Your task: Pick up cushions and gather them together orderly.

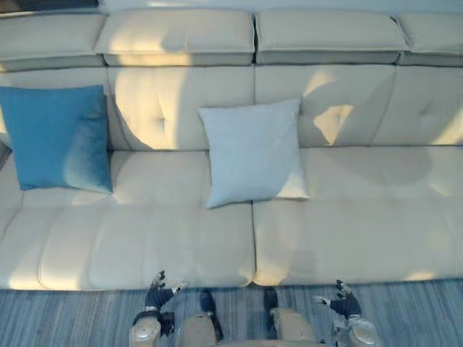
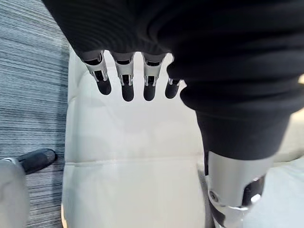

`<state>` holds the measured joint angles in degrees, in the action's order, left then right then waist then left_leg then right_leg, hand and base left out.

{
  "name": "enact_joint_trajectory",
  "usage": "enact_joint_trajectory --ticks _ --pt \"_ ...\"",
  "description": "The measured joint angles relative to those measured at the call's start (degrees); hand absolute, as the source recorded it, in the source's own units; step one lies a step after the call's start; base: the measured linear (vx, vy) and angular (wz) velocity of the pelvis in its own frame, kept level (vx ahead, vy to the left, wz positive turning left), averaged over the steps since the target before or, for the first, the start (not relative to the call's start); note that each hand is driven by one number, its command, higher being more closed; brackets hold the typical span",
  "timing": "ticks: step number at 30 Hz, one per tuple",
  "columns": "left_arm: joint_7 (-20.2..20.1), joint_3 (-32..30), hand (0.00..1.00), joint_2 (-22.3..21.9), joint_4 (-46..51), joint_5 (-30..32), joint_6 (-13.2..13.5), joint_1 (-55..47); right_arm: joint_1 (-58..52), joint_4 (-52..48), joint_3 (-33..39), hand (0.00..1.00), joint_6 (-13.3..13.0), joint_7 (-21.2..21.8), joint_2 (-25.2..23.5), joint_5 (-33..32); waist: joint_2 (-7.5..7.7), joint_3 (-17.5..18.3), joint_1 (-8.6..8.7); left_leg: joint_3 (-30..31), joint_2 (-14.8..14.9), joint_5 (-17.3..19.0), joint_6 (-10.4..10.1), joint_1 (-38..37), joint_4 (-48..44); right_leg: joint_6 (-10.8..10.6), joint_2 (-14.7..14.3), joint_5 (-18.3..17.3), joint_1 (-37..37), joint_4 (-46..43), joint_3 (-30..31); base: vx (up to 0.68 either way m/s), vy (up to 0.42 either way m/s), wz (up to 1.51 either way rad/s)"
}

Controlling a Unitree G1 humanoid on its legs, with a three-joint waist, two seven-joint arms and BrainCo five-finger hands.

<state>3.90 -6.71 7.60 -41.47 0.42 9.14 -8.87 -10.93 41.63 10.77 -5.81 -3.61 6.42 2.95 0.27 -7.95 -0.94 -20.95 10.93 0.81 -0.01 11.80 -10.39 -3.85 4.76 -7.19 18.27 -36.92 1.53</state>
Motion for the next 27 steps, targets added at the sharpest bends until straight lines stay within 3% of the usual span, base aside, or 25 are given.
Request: enact_joint_trajectory --ticks 2,3,4,5,7,8,9,10,11,12,14,15,17,18,20,21,27 --pt "0.03 0.05 0.00 0.11 3.02 -0.21 -0.06 -0.22 -0.73 0.13 -0.46 0.00 -0.03 0.03 -0.47 -0.05 1.60 0.43 -0.36 1.82 -0.26 -0.48 -0.60 0.85 -1.49 -2.21 2.57 -2.04 -2.48 -11.01 2.13 -0.15 -0.155 0.41" --pt "0.13 0.03 0.00 0.15 4.40 -0.50 -0.04 -0.19 -0.75 0.11 -0.60 0.00 -0.07 0.00 -0.47 -0.06 2.85 0.84 -0.91 2.86 -0.60 -0.94 -1.15 2.68 -3.06 -2.93 3.37 -2.62 -5.49 -10.30 3.80 -0.22 -0.267 0.47" --pt "0.22 0.03 0.00 0.09 5.15 -0.83 -0.04 0.24 -0.49 0.11 -0.53 0.00 -0.12 -0.08 -0.25 -0.11 3.67 0.95 -1.59 3.87 -0.83 -2.13 -1.59 5.44 -4.74 -3.78 3.54 -7.39 -8.58 -4.03 4.67 -0.20 -0.268 0.44" --pt "0.24 -0.10 0.00 -0.23 5.17 -0.86 -0.06 0.52 -0.27 0.05 -0.34 0.00 -0.18 -0.13 0.03 -0.23 4.01 1.19 -1.60 4.15 -0.93 -3.15 -1.81 6.50 -4.71 -3.44 3.35 -9.28 -9.32 -1.48 4.16 -0.23 -0.264 0.33" --pt "0.20 1.12 0.00 -2.32 5.81 -0.93 -0.09 0.79 0.51 -0.59 0.08 0.00 -0.43 -0.20 1.19 -0.74 1.28 1.06 -2.89 5.38 1.17 -7.11 -2.46 10.56 -3.02 -2.41 1.44 -12.92 -8.94 4.78 0.87 -0.28 -0.246 0.15" --pt "0.13 2.53 0.00 -2.72 6.70 -1.50 -0.15 0.36 1.06 -0.58 0.03 0.00 -0.36 -0.23 1.33 -1.43 -0.27 0.17 -3.12 6.33 2.20 -11.16 -3.12 11.36 0.36 -0.40 -0.11 -15.18 -9.00 7.18 -1.09 -0.32 -0.251 0.07" --pt "0.09 2.77 0.00 -2.92 6.72 -1.84 -0.16 0.12 1.12 -0.54 0.04 0.00 -0.30 -0.27 1.39 -1.79 -0.89 -0.18 -3.05 6.98 2.49 -12.68 -3.19 11.22 2.02 0.20 -0.80 -15.49 -8.91 7.49 -1.75 -0.40 -0.261 0.26" --pt "0.00 2.98 0.00 -3.39 7.27 -2.12 -0.31 0.22 0.89 -0.28 0.41 0.00 -0.17 -0.41 1.38 -2.76 -1.21 -1.10 -2.51 6.97 3.10 -11.58 -3.19 10.73 3.95 2.05 -0.61 -15.47 -8.58 8.07 -4.19 -0.28 -0.140 0.29" --pt "-0.05 3.54 0.00 -3.25 7.47 -2.12 -0.44 0.56 0.76 -0.23 0.61 0.00 0.06 -0.74 0.98 -3.07 -0.41 -1.69 -2.60 6.69 2.80 -9.51 -2.90 11.54 -1.43 2.48 0.59 -15.71 -8.47 8.15 -5.77 -0.34 -0.169 0.28" --pt "-0.14 4.48 0.00 -2.91 7.79 -2.08 -0.52 0.62 0.24 -0.30 0.59 0.00 0.06 -1.28 0.94 -3.14 0.48 -2.00 -2.51 6.86 1.81 -4.64 -2.56 12.06 -12.13 2.68 2.05 -15.20 -8.41 8.28 -6.44 -0.23 -0.124 0.15" --pt "-0.18 4.50 0.00 -2.90 8.47 -2.07 -0.50 0.74 0.17 -0.31 0.44 0.00 0.05 -1.31 1.58 -3.18 0.26 -1.86 -1.38 7.63 1.19 2.08 -2.54 11.39 -20.26 2.89 2.20 -13.80 -8.65 9.13 -7.09 -0.20 -0.052 0.12" --pt "-0.23 4.47 0.00 -2.83 8.71 -2.07 -0.46 1.16 0.30 -0.31 0.48 0.00 0.04 -1.29 1.41 -3.14 0.17 -1.81 -1.31 8.96 0.96 6.01 -3.40 9.73 -22.80 2.78 1.81 -12.51 -8.28 9.69 -7.08 -0.15 0.039 0.04" --pt "-0.27 4.48 0.00 -2.89 8.69 -2.07 -0.50 1.79 0.62 -0.33 0.65 0.00 0.02 -1.27 1.12 -3.06 -0.41 -1.46 -1.26 10.96 0.95 10.18 -4.42 6.93 -21.39 2.38 1.07 -11.12 -7.74 10.54 -7.09 -0.14 0.101 -0.05" --pt "-0.27 4.49 0.00 -2.98 8.62 -2.07 -0.54 2.09 0.72 -0.31 1.06 0.00 0.02 -1.25 0.76 -3.04 -0.53 -1.37 -1.23 11.38 0.75 11.25 -4.51 5.85 -18.86 1.90 0.76 -10.51 -7.60 10.88 -6.95 -0.13 0.135 -0.08" --pt "-0.21 4.43 0.00 -2.42 8.60 -2.07 -0.56 2.04 0.69 -0.23 1.83 0.00 0.12 -1.18 -0.77 -2.96 1.44 -0.31 -1.41 9.64 -0.71 10.37 -3.72 4.56 -14.50 0.56 1.45 -8.49 -7.25 13.43 -5.24 -0.12 0.148 -0.20" --pt "-0.22 4.47 0.00 -2.30 8.56 -2.07 -0.71 1.62 0.74 -0.39 1.94 0.00 0.03 -1.18 -0.94 -2.97 1.75 0.23 -1.30 9.35 -1.17 10.04 -3.48 4.21 -13.96 -0.13 1.49 -7.42 -7.57 15.36 -4.50 -0.12 0.132 -0.25" --pt "-0.11 4.58 0.00 -2.09 8.13 -2.08 -1.15 1.36 1.76 -0.41 3.13 0.00 0.11 -1.26 -1.43 -3.39 1.10 1.00 -0.95 4.68 -1.03 9.56 -2.70 2.51 -12.65 -1.47 0.84 -3.29 -6.96 19.08 0.81 -0.11 0.094 -0.46"
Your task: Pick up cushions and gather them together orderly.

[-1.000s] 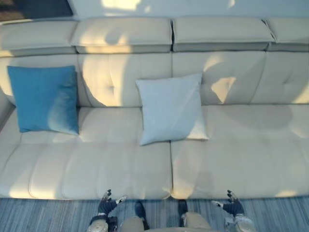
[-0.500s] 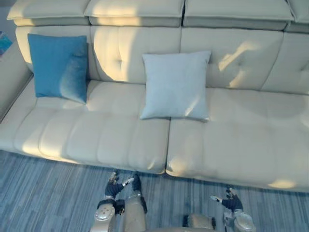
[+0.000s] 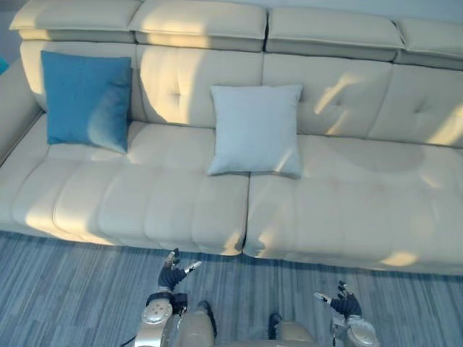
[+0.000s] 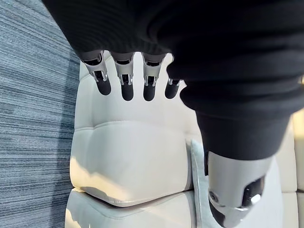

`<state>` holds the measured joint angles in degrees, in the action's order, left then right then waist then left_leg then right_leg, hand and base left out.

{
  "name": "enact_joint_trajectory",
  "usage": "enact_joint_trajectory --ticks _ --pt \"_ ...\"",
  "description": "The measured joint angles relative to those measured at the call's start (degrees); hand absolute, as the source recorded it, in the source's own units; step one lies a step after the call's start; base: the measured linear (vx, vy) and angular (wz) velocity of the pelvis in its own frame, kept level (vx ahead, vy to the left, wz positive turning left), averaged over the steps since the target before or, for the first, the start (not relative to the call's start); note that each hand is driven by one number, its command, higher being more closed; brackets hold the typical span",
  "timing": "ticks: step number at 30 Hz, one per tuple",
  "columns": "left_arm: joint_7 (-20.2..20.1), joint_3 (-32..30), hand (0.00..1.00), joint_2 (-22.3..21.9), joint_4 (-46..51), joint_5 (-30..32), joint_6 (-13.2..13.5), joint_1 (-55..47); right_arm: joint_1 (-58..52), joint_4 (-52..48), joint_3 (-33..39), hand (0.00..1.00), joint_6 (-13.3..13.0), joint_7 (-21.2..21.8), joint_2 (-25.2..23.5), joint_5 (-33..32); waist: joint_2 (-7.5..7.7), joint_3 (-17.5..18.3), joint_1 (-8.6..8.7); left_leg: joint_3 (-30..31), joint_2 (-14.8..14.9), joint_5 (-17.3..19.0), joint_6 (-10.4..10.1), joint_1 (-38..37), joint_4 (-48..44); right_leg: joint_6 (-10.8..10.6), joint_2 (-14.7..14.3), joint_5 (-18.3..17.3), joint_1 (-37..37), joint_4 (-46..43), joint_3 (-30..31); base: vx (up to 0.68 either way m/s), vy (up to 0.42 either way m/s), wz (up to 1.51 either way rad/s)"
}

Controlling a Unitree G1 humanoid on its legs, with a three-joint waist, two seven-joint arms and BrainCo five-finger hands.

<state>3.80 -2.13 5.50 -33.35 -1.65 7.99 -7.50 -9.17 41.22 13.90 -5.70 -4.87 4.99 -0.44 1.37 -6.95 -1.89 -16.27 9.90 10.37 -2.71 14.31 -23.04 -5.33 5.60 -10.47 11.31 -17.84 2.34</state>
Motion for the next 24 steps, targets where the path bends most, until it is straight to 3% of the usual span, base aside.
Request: enact_joint_trajectory --ticks 3,5,7,10,11,12,13,14,15,17,19,20,21,24 --pt "0.11 -0.07 0.00 0.35 0.14 0.01 -0.03 0.09 0.91 -1.06 0.31 0.00 0.06 -0.02 -0.25 -0.11 -0.44 -0.04 0.69 -6.32 2.02 1.08 0.24 -1.64 -1.15 -0.29 -2.40 3.79 2.56 1.19 6.44 -0.09 0.057 -1.36" --pt "0.15 -0.27 0.00 0.53 0.19 0.02 -0.13 0.15 0.92 -2.75 0.32 0.00 -0.05 -0.10 -0.29 -0.30 -0.57 -0.18 1.19 -11.82 4.82 3.01 -0.33 -3.51 -2.34 0.44 -3.79 6.68 4.65 1.32 5.78 -0.10 0.011 -1.85" --pt "0.18 -0.27 0.00 0.52 0.77 0.01 -0.18 0.28 0.72 -3.83 0.75 0.00 0.02 -0.19 0.15 -1.28 -0.91 -0.53 2.36 -18.54 6.72 4.91 -1.34 -6.81 -2.89 3.90 -2.55 7.12 5.06 3.05 -0.52 -0.06 0.009 -1.74" --pt "0.13 -0.12 0.00 0.32 1.87 0.00 -0.18 0.29 1.17 -3.45 0.91 0.00 0.02 -0.38 1.30 -1.35 -1.99 -1.03 3.99 -31.55 8.65 5.58 -2.90 -13.76 -0.32 9.76 4.79 6.86 5.93 1.80 -20.08 0.04 0.039 -2.07" --pt "0.13 -0.14 0.00 0.64 1.85 -0.01 -0.25 0.31 2.00 -2.48 0.91 0.00 0.01 -0.39 1.89 -1.33 -1.68 -0.80 4.44 -36.00 9.28 6.29 -3.82 -15.76 -0.29 11.25 7.38 6.45 6.05 0.25 -27.11 0.10 -0.075 -2.26" --pt "0.12 -0.07 0.00 1.28 1.83 -0.01 -0.28 0.36 2.79 -0.64 1.02 0.00 0.17 -0.47 2.94 -1.32 -2.01 -0.72 4.53 -40.51 9.58 6.65 -5.42 -18.28 0.22 11.94 8.88 6.74 6.21 -0.40 -32.96 0.14 -0.095 -2.31" --pt "0.11 -0.05 0.00 1.54 1.83 -0.01 -0.28 0.46 3.20 0.15 1.13 0.00 0.32 -0.55 3.58 -1.32 -2.25 -0.65 4.78 -42.30 9.44 6.39 -6.48 -19.55 0.29 11.71 8.81 7.02 6.53 -0.32 -34.83 0.18 -0.120 -2.33" --pt "0.13 -0.09 0.00 1.88 1.73 -0.02 -0.30 0.75 3.65 0.70 1.24 0.00 0.59 -0.70 4.40 -1.31 -2.57 -0.58 4.76 -41.75 8.84 5.63 -6.39 -20.57 0.34 10.19 7.74 8.24 7.55 -0.43 -34.08 0.28 -0.176 -2.52" --pt "0.08 0.03 0.00 2.57 0.74 -0.02 -0.36 1.47 4.54 1.33 1.45 0.00 0.76 -0.99 5.01 -1.26 -3.22 -0.80 5.05 -41.58 9.05 4.96 -7.60 -22.64 0.31 8.77 5.26 9.71 9.36 -1.60 -30.23 0.30 -0.185 -2.30" --pt "0.09 0.09 0.00 2.50 0.23 -0.02 -0.64 2.61 4.66 1.36 2.00 0.00 0.92 -1.22 5.35 -1.25 -4.47 -1.29 6.26 -38.97 11.08 4.19 -8.63 -23.99 -3.27 7.92 2.84 7.66 10.21 -4.52 -26.88 0.35 -0.173 -1.64" --pt "0.10 0.14 0.00 2.11 0.15 -0.05 -0.66 3.44 3.65 1.44 2.69 0.00 1.47 -1.35 5.06 -1.26 -4.91 -1.69 6.00 -30.30 14.77 -1.51 -0.37 -23.45 -15.65 8.38 0.16 4.24 8.55 -7.32 -21.69 0.43 -0.163 -1.44" --pt "0.02 0.76 0.00 1.11 0.20 -0.06 -0.60 3.37 3.14 1.25 3.15 0.00 1.68 -1.41 4.45 -1.27 -4.74 -2.01 5.64 -21.80 15.08 -4.34 3.23 -20.80 -23.32 8.64 -0.81 2.99 5.85 -6.74 -18.87 0.39 -0.043 -1.48" --pt "0.06 1.21 0.00 -0.42 0.52 -0.21 -0.14 3.02 3.02 1.12 3.06 0.00 1.81 -1.95 3.95 -1.28 -4.63 -2.39 5.02 -10.95 12.08 0.53 -0.10 -14.88 -31.45 9.08 -1.72 0.89 2.94 -5.89 -15.28 0.37 0.009 -1.45" --pt "0.06 1.69 0.00 -1.47 1.39 -0.96 -0.02 1.18 2.89 1.11 2.99 0.00 1.85 -2.65 3.42 -1.28 -4.46 -2.48 2.55 -0.53 6.37 4.56 -0.69 -5.51 -33.49 7.94 -2.23 -1.21 -0.64 -5.76 -9.97 0.34 0.090 -1.11"
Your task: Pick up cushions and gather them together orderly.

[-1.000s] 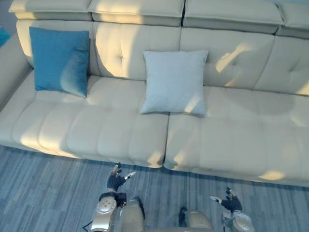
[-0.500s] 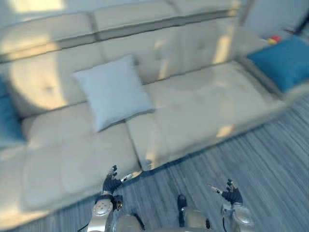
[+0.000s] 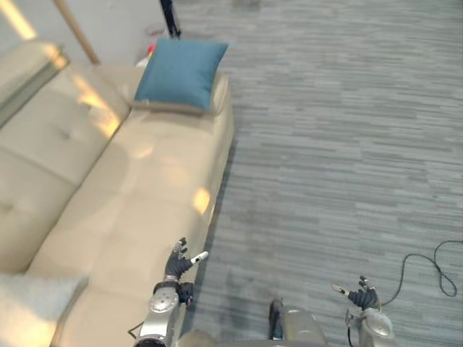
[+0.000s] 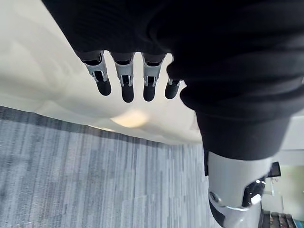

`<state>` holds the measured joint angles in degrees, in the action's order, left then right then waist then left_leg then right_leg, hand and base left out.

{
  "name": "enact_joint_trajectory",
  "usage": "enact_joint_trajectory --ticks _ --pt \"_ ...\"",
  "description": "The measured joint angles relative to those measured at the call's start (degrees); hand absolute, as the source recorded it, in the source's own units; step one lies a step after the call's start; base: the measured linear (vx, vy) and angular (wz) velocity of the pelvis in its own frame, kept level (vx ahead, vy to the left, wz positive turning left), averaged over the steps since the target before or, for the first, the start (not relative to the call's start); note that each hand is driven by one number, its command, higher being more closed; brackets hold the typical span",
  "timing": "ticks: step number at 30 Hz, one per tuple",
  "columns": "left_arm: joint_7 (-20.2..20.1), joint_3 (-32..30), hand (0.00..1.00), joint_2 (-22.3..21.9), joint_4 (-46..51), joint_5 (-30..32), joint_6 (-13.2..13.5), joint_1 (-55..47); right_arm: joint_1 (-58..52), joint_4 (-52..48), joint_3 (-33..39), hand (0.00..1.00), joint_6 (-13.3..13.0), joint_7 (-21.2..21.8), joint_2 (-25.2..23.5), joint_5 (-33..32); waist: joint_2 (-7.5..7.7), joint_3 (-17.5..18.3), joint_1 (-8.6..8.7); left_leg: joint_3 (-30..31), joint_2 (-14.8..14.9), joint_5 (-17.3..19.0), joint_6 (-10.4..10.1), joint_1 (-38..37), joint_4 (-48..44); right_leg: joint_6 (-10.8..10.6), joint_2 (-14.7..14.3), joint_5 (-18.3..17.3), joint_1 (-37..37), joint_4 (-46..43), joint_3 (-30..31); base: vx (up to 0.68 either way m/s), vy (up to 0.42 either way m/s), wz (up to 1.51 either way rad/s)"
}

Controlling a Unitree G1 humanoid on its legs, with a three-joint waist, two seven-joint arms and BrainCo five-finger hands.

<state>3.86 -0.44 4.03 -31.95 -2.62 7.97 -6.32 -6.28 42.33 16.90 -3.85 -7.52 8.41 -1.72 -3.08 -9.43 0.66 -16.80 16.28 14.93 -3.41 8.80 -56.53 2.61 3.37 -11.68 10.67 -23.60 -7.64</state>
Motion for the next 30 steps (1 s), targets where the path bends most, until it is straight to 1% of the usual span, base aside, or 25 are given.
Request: enact_joint_trajectory --ticks 2,3,5,6,7,9,10,11,12,13,14,15,16,18,19,20,22,23,24,25,26,27,28,29,30 --pt "0.12 -0.02 0.00 -0.07 1.43 -0.28 -0.05 -2.27 -0.75 -1.04 -1.41 0.00 0.22 -0.25 -1.47 -0.02 -0.13 -0.17 -1.20 4.38 -2.69 0.74 0.79 7.74 6.40 -1.42 -0.13 -1.58 -3.14 0.96 2.32 0.43 0.208 -0.75" --pt "0.42 -0.05 0.00 -0.57 2.42 -0.28 -0.05 -3.84 -0.75 -1.87 -2.17 0.00 0.28 -0.37 -1.64 -0.03 0.02 -0.27 -2.14 6.19 -5.22 0.49 0.40 11.19 13.98 -2.76 0.12 -2.86 -4.92 1.90 3.89 0.38 0.264 -0.53" --pt "0.88 -0.12 0.00 -1.28 2.23 -0.24 -0.21 -4.20 -0.52 -3.05 -2.14 0.00 0.01 -0.36 -1.51 -0.05 -0.64 0.06 -3.59 7.45 -7.81 -2.36 -2.32 11.75 28.18 -4.46 0.13 -4.49 -5.75 1.94 5.38 0.42 0.319 -0.62" --pt "1.55 -0.50 0.00 -1.12 1.76 -0.22 -0.33 -4.07 0.87 -1.83 -2.24 0.00 0.07 -0.64 -2.04 -0.05 -0.09 0.05 -5.23 6.95 -9.31 -6.73 2.36 10.27 29.19 -5.61 0.36 -5.47 -6.83 2.45 8.17 0.47 0.328 -0.42" --pt "1.88 -1.34 0.00 -0.95 1.65 -0.21 -0.31 -4.23 1.68 -1.78 -2.21 0.00 0.03 -1.06 -2.84 -0.05 1.88 1.09 -4.91 6.41 -11.66 -4.47 3.52 10.37 29.63 -5.95 2.44 -5.68 -8.20 4.75 9.09 0.62 0.375 -0.24" --pt "2.47 -2.41 0.00 -1.18 1.67 -0.23 -0.35 -3.93 1.74 -2.16 -2.06 0.00 0.05 -1.20 -3.20 -0.02 4.08 1.07 -5.04 4.48 -14.13 -1.88 5.27 8.87 29.50 -7.74 5.19 -5.99 -8.29 2.63 10.75 0.54 0.291 0.00" --pt "2.60 -2.34 0.00 -1.28 1.66 -0.25 -0.45 -3.89 1.78 -2.16 -1.90 0.00 0.05 -1.22 -3.42 0.06 4.27 1.13 -5.01 4.03 -14.80 -0.82 5.81 7.73 29.50 -8.16 5.87 -5.86 -7.88 -0.01 11.26 0.50 0.300 -0.19" --pt "2.63 -1.60 0.00 -1.55 1.69 -0.26 -0.56 -4.25 1.77 -2.16 -1.79 0.00 0.07 -1.18 -3.73 0.12 4.21 1.11 -4.88 3.33 -15.76 1.10 6.66 4.64 29.77 -11.50 6.80 -4.25 -5.39 -9.49 11.92 0.49 0.283 -0.17" --pt "2.69 -1.20 0.00 -1.44 1.72 -0.25 -0.79 -4.62 1.38 -2.19 -1.86 0.00 0.11 -1.18 -4.04 0.22 4.26 1.06 -4.69 2.86 -16.86 2.08 7.81 0.90 30.55 -18.21 7.75 -0.46 -1.32 -21.76 12.67 0.49 0.262 -0.12" --pt "2.71 -0.97 0.00 -1.44 1.77 -0.26 -0.95 -4.64 1.37 -2.23 -1.86 0.00 0.13 -1.18 -4.21 0.26 4.26 1.06 -4.64 2.87 -17.36 2.31 8.12 -0.95 30.75 -18.38 8.14 0.38 0.40 -27.46 12.39 0.51 0.183 0.04" --pt "2.79 0.03 0.00 -1.45 1.90 -0.26 -1.11 -4.55 0.35 -2.24 -1.85 0.00 0.30 -1.19 -4.25 0.52 4.19 1.08 -4.39 3.28 -18.29 3.17 8.44 -5.07 32.41 -16.04 9.43 -0.57 3.51 -35.60 9.52 0.53 0.109 0.19" --pt "2.81 0.34 0.00 -1.46 1.88 -0.29 -1.13 -4.07 -0.02 -2.22 -1.76 0.00 0.37 -1.20 -4.18 1.13 3.89 1.13 -4.18 3.97 -18.73 3.27 8.49 -8.28 34.71 -12.41 10.51 -2.60 5.74 -37.26 5.24 0.53 0.085 0.21" --pt "2.76 0.36 0.00 -1.50 1.86 -0.28 -1.14 -3.59 0.09 -2.22 -1.61 0.00 0.39 -1.19 -4.14 1.56 3.61 1.11 -3.90 4.57 -18.76 3.27 8.48 -9.90 36.35 -10.74 10.85 -3.59 7.35 -36.96 2.11 0.64 0.053 0.35" --pt "2.74 0.31 0.00 -0.64 -0.41 -0.28 -1.09 -1.02 1.97 -1.01 -1.53 0.00 0.32 -1.18 -3.17 1.84 2.26 0.21 -2.02 7.11 -17.82 3.19 8.35 -14.68 41.05 -6.58 10.24 -6.21 12.30 -29.83 -6.28 0.54 0.004 0.48" --pt "2.73 0.31 0.00 -0.65 -1.45 -0.28 -1.13 -0.13 2.75 -0.07 -1.53 0.00 0.34 -1.17 -2.45 1.83 1.68 -0.15 -1.32 7.42 -17.12 3.31 7.88 -15.88 41.94 -6.22 9.48 -6.28 13.48 -26.41 -7.46 0.46 -0.050 0.41" --pt "2.74 0.32 0.00 -0.68 -3.47 -0.25 -1.22 1.30 3.98 1.53 -1.48 0.00 0.33 -1.17 -0.69 1.82 -0.02 -1.06 -0.87 7.94 -15.17 4.06 5.48 -18.10 42.79 -5.08 6.96 -4.72 16.05 -17.90 -8.44 0.71 -0.106 0.30" --pt "2.89 0.14 0.00 0.30 -5.42 -0.20 -1.24 2.14 4.15 2.70 -0.92 0.00 0.32 -1.24 -0.03 1.82 0.38 -1.13 -0.68 8.77 -14.40 4.72 2.30 -20.65 42.88 -3.84 3.98 4.30 17.64 -3.01 -7.28 0.70 -0.142 0.28" --pt "3.01 -0.12 0.00 1.73 -6.01 -0.21 -1.35 1.47 3.23 3.76 -0.95 0.00 0.31 -1.23 -0.06 1.83 2.41 -0.52 -0.21 9.92 -14.76 5.68 0.51 -23.17 42.39 0.22 2.82 16.60 17.24 4.08 -4.62 0.72 -0.209 0.18" --pt "3.67 -0.37 0.00 0.90 -7.37 -0.19 -1.52 1.65 3.66 4.74 -0.40 0.00 0.60 -1.23 1.35 1.83 0.03 -0.44 0.04 10.99 -12.69 5.67 -1.26 -24.29 41.00 -0.11 1.67 15.64 17.93 -1.16 -5.26 0.85 -0.245 0.22" --pt "3.79 -0.58 0.00 0.89 -7.63 -0.20 -1.48 1.79 4.10 4.39 0.48 0.00 0.60 -1.24 1.14 1.81 0.06 -0.40 0.40 11.54 -12.16 3.67 -4.04 -23.40 39.04 0.01 1.72 12.31 17.89 -3.19 -5.25 0.69 -0.200 0.04" --pt "3.87 -1.44 0.00 0.02 -7.92 -0.20 -1.46 2.38 4.34 3.76 1.32 0.00 0.52 -1.24 1.13 1.81 0.10 -0.43 0.49 12.11 -12.21 -1.23 -3.56 -22.33 34.42 0.09 1.67 9.37 17.21 -5.40 -5.34 0.52 -0.154 0.04" --pt "3.89 -2.20 0.00 -0.62 -7.95 -0.21 -1.46 2.40 4.26 3.33 1.23 0.00 0.45 -1.24 1.10 1.81 0.10 -0.51 0.53 12.09 -12.13 -4.11 -3.23 -21.17 30.73 0.04 1.48 7.92 15.97 -5.63 -5.41 0.67 -0.217 -0.13" --pt "3.86 -4.01 0.00 -2.34 -7.88 -0.26 -1.44 2.13 4.21 3.02 0.07 0.00 0.34 -1.19 1.04 1.78 -0.13 -1.27 0.16 12.14 -10.95 -15.69 -3.41 -17.17 18.37 0.12 0.74 5.24 10.47 -3.93 -4.82 0.66 -0.163 -0.18" --pt "3.86 -4.58 0.00 -3.17 -7.78 -0.40 -1.28 1.81 4.14 2.13 -0.68 0.00 0.32 -1.22 0.50 1.69 -0.06 -1.62 -0.19 12.16 -9.10 -19.75 -3.53 -13.70 9.81 0.32 -0.35 4.30 6.98 -1.96 -4.72 0.64 -0.139 -0.25" --pt "3.80 -4.64 0.00 -3.38 -7.46 -0.81 -1.23 1.67 3.73 1.20 -1.35 0.00 0.25 -1.29 -0.56 1.59 -0.48 -1.70 -0.76 11.59 -7.16 -15.15 -1.85 -9.32 0.68 0.86 -1.49 3.23 3.24 -0.27 -4.60 0.68 -0.078 -0.42"
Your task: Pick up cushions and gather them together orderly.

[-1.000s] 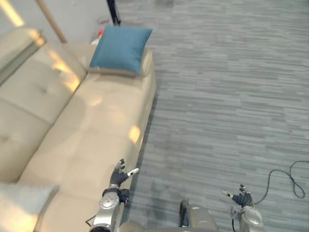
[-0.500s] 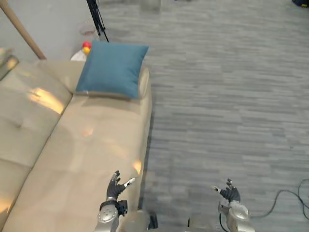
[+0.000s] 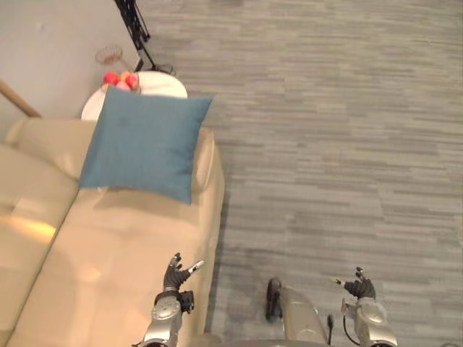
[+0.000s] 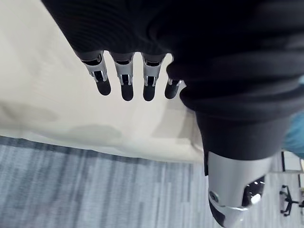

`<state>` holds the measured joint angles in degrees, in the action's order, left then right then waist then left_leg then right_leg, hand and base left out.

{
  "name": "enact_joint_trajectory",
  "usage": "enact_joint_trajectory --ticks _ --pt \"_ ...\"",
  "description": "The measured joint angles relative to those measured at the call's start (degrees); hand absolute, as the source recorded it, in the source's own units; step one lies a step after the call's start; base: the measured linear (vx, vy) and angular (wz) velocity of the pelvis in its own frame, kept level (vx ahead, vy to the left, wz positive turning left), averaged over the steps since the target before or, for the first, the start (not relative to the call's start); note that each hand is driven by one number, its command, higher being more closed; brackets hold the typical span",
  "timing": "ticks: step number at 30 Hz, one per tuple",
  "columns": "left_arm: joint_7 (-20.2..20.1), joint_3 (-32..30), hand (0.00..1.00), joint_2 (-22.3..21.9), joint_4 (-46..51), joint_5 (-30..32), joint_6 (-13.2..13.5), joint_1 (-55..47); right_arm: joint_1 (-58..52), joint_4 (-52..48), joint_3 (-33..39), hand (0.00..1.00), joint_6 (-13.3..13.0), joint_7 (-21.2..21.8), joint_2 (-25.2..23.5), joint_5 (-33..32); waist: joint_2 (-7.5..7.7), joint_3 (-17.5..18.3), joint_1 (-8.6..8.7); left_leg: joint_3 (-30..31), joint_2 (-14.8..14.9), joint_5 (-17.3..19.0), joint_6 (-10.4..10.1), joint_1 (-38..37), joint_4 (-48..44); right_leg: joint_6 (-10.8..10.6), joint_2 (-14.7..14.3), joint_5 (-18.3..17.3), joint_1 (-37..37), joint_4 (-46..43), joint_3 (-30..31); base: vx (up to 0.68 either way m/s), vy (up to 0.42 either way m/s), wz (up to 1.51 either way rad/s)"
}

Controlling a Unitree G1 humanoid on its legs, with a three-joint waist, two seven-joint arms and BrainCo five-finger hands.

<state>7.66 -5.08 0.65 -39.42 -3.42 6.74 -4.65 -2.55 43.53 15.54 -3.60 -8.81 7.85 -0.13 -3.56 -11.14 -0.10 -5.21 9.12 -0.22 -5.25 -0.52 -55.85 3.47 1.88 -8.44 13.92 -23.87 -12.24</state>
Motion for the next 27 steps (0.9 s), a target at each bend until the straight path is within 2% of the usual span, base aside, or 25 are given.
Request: enact_joint_trajectory --ticks 1,2,4,5,6,7,8,9,10,11,12,13,14,15,16,17,18,19,20,21,22,24,25,26,27 --pt "0.04 -0.05 0.00 0.06 1.31 -0.73 -0.03 -0.50 0.00 -0.12 -0.51 0.00 -0.20 0.02 -1.02 -0.41 1.47 -0.35 -1.35 -1.02 0.72 6.11 2.39 6.13 -6.75 -0.05 -0.36 -1.42 -4.54 1.74 1.15 0.53 -0.062 -0.43" --pt "0.03 0.09 0.00 0.00 2.21 -1.24 -0.03 -0.95 0.15 -0.27 -0.97 0.00 -0.22 0.09 -1.66 -0.64 2.09 -0.34 -2.33 -1.47 0.71 8.39 2.65 9.50 -6.85 -0.24 -0.33 -1.71 -6.90 3.44 1.77 0.61 -0.041 -0.51" --pt "0.02 0.18 0.00 -0.08 3.82 -2.18 0.01 -1.93 0.26 -1.35 -0.93 0.00 -0.25 0.06 -2.43 -1.57 2.53 -0.54 -3.89 -2.23 0.07 11.78 3.09 16.13 -1.17 -1.24 -0.27 -2.42 -11.20 7.17 2.96 0.42 0.039 -0.35" --pt "0.10 0.15 0.00 -0.01 4.39 -2.44 0.03 -2.61 0.83 -1.41 -0.81 0.00 -0.25 0.05 -2.29 -1.57 2.38 -0.48 -4.25 -2.26 -1.23 12.67 3.05 19.07 6.82 -2.36 0.19 -3.33 -13.42 8.66 3.70 0.46 0.131 -0.26" --pt "0.18 0.06 0.00 -0.06 4.42 -2.53 0.00 -3.70 0.86 -1.30 -0.51 0.00 -0.22 0.01 -1.78 -1.55 2.05 -0.39 -4.29 -2.74 -2.65 12.11 2.32 20.07 18.74 -3.52 1.00 -4.81 -15.59 9.41 4.24 0.48 0.164 -0.22" --pt "0.23 -0.02 0.00 -0.14 4.39 -2.54 -0.01 -4.23 0.90 -1.00 -0.10 0.00 -0.26 -0.01 -1.54 -1.55 1.80 -0.24 -4.30 -2.93 -3.41 10.88 0.96 19.63 25.61 -3.99 1.21 -5.56 -16.31 9.62 4.54 0.61 0.256 -0.26" --pt "0.30 -0.12 0.00 -0.08 4.05 -2.55 -0.03 -5.06 1.14 0.60 0.39 0.00 -0.26 -0.25 -0.74 -1.54 0.46 0.38 -4.92 -3.95 -4.19 3.60 4.28 18.07 33.95 -5.08 0.87 -7.26 -18.23 10.10 5.67 0.53 0.224 -0.29" --pt "0.62 -0.10 0.00 0.25 3.45 -2.54 -0.11 -5.31 1.33 2.62 0.17 0.00 0.09 -0.29 -0.61 -1.51 2.90 1.38 -5.59 -5.80 -6.43 5.23 5.78 16.56 35.36 -5.07 2.78 -7.48 -19.26 10.81 8.38 0.55 0.217 -0.16" --pt "0.90 -0.26 0.00 0.47 3.44 -2.57 -0.02 -5.32 1.45 2.85 0.25 0.00 0.09 -0.31 -0.33 -1.51 3.25 1.70 -5.49 -5.55 -7.27 6.04 7.09 16.75 35.05 -5.20 3.30 -7.19 -19.30 10.69 9.03 0.59 0.228 0.19" --pt "1.20 -0.99 0.00 0.58 3.34 -2.57 -0.14 -5.00 1.56 3.07 0.38 0.00 0.11 -0.32 0.42 -1.38 3.45 1.70 -5.14 -5.16 -8.36 7.71 9.56 16.72 33.36 -6.54 4.36 -6.82 -18.97 7.79 9.67 0.68 0.285 0.43" --pt "1.20 -0.95 0.00 0.23 3.28 -2.61 -0.25 -5.34 1.13 3.13 0.83 0.00 0.07 -0.32 0.69 -1.16 3.52 1.72 -5.07 -4.55 -9.51 9.74 10.32 15.15 32.86 -8.43 5.07 -6.38 -17.43 0.85 10.50 0.64 0.291 0.43" --pt "1.25 -0.67 0.00 0.17 3.11 -2.62 -0.28 -5.55 0.88 3.13 1.32 0.00 0.06 -0.32 0.56 -0.85 3.64 1.66 -5.04 -4.07 -10.15 10.51 10.35 14.01 33.19 -11.56 5.54 -5.55 -15.78 -4.57 10.96 0.50 0.217 0.54" --pt "1.25 -0.18 0.00 0.50 2.74 -2.61 -0.71 -5.54 0.61 3.51 1.67 0.00 0.08 -0.25 0.15 0.22 4.14 1.29 -4.08 -2.40 -11.56 11.42 10.82 11.04 34.56 -19.44 6.44 -1.65 -10.59 -17.80 12.58 0.48 0.140 0.85" --pt "1.24 0.03 0.00 1.52 2.30 -2.60 -1.51 -5.90 0.68 3.78 1.58 0.00 0.12 -0.13 -0.57 0.73 4.63 1.06 -3.69 -0.26 -12.57 11.62 10.90 7.91 36.04 -19.38 7.05 -1.26 -6.47 -29.51 13.29 0.48 0.098 0.99" --pt "1.25 0.11 0.00 1.80 1.97 -2.59 -1.79 -6.10 0.41 3.85 1.53 0.00 0.16 -0.04 -0.74 0.77 4.73 0.99 -3.54 0.76 -12.89 11.60 10.89 6.10 36.95 -19.16 7.88 -1.44 -4.98 -33.40 11.85 0.45 0.021 1.12" --pt "1.27 0.59 0.00 2.09 1.95 -2.58 -2.03 -6.78 -0.34 3.80 1.39 0.00 0.18 0.10 -0.82 0.78 4.78 0.94 -3.37 1.81 -13.04 11.60 10.90 1.77 39.07 -17.17 10.37 -2.50 -3.11 -36.86 7.77 0.42 -0.017 1.02" --pt "1.27 0.58 0.00 2.47 2.05 -2.58 -2.04 -7.26 -0.79 2.93 1.44 0.00 0.14 0.08 -0.81 0.77 4.80 0.95 -3.46 3.14 -13.02 11.62 10.92 -0.75 40.20 -14.53 11.44 -3.97 -1.84 -35.95 6.17 0.40 -0.043 1.16" --pt "1.28 0.55 0.00 2.59 2.33 -2.58 -2.03 -7.56 -0.91 1.97 1.44 0.00 -0.09 0.09 -0.80 0.76 4.89 1.02 -3.38 4.33 -12.95 11.66 10.89 -2.05 40.74 -13.02 11.71 -4.92 -0.44 -32.96 5.94 0.33 -0.099 0.96" --pt "1.28 0.54 0.00 2.55 2.62 -2.59 -2.03 -7.74 -0.84 1.57 1.45 0.00 -0.30 0.10 -0.77 0.74 4.87 1.01 -3.24 5.03 -12.82 11.76 10.73 -2.61 40.95 -12.67 11.74 -5.18 0.27 -30.30 5.99 0.24 -0.118 1.00" --pt "1.28 0.48 0.00 2.25 3.10 -2.59 -2.01 -7.84 -0.87 0.86 1.49 0.00 -0.43 0.12 -0.67 0.73 4.60 0.90 -2.94 6.49 -12.10 12.89 10.09 -3.19 40.85 -12.46 11.05 -5.27 1.14 -24.38 6.62 0.31 -0.254 1.19" --pt "1.41 -0.10 0.00 1.93 3.21 -2.61 -2.00 -7.84 -0.87 0.42 1.47 0.00 -0.44 0.16 -1.01 0.68 4.52 0.92 -3.09 8.82 -11.07 15.14 8.93 -2.97 38.85 -12.27 8.46 -5.11 2.23 -13.87 11.00 0.25 -0.340 1.35" --pt "2.25 -1.29 0.00 1.68 3.55 -2.60 -1.90 -7.82 -1.84 0.07 1.46 0.00 -0.44 0.15 -1.45 0.58 4.63 1.28 -3.02 13.60 -10.51 19.12 6.58 -0.04 33.44 -11.94 4.57 -3.63 2.16 -3.27 20.70 0.17 -0.386 1.37" --pt "2.87 -2.63 0.00 1.85 3.87 -2.60 -1.92 -7.77 -2.84 0.24 1.48 0.00 -0.31 0.11 -1.71 0.51 5.40 1.56 -2.89 17.11 -11.16 21.79 4.79 1.17 29.67 -12.91 3.87 1.01 1.55 -1.35 24.63 0.13 -0.346 1.31" --pt "3.07 -3.22 0.00 1.08 3.86 -2.57 -1.93 -7.82 -3.45 0.53 1.63 0.00 -0.08 0.07 -1.22 0.40 4.34 1.67 -2.85 18.89 -10.73 22.53 3.91 1.24 28.52 -11.71 3.08 0.26 1.29 -3.14 23.20 0.20 -0.414 1.14" --pt "3.52 -4.01 0.00 -0.45 4.13 -2.56 -1.79 -8.54 -4.58 0.56 1.68 0.00 0.12 0.06 -0.95 0.18 3.10 2.42 -4.46 20.10 -9.15 22.54 3.24 1.44 28.46 -10.72 2.18 -1.10 1.64 -5.10 21.16 0.16 -0.299 0.70"
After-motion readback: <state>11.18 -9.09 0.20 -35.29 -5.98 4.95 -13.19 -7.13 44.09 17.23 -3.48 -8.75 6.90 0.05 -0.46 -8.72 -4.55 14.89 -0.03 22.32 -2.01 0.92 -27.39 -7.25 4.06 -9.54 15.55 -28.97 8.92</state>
